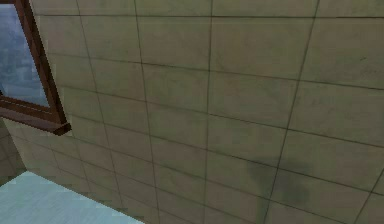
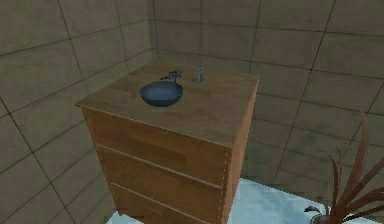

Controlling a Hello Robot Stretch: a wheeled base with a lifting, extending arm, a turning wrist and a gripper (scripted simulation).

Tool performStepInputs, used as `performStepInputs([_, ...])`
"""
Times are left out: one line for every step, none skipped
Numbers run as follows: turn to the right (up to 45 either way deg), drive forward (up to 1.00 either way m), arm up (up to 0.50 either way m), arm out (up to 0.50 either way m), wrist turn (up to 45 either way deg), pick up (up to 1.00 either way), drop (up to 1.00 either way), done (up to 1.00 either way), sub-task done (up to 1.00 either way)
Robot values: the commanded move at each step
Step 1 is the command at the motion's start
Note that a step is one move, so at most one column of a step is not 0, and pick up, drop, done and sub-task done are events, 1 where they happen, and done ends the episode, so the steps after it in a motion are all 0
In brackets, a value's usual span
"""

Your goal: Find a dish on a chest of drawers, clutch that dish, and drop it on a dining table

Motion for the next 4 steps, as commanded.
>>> performStepInputs([0.0,0.0,0.5,0.0,0.0,0.0,0.0,0.0,0.0])
performStepInputs([0.0,0.0,0.38,0.0,0.0,0.0,0.0,0.0,0.0])
performStepInputs([0.0,0.0,0.0,0.46,0.0,0.0,0.0,0.0,0.0])
performStepInputs([0.0,0.0,0.0,0.0,45.0,0.0,0.0,0.0,0.0])
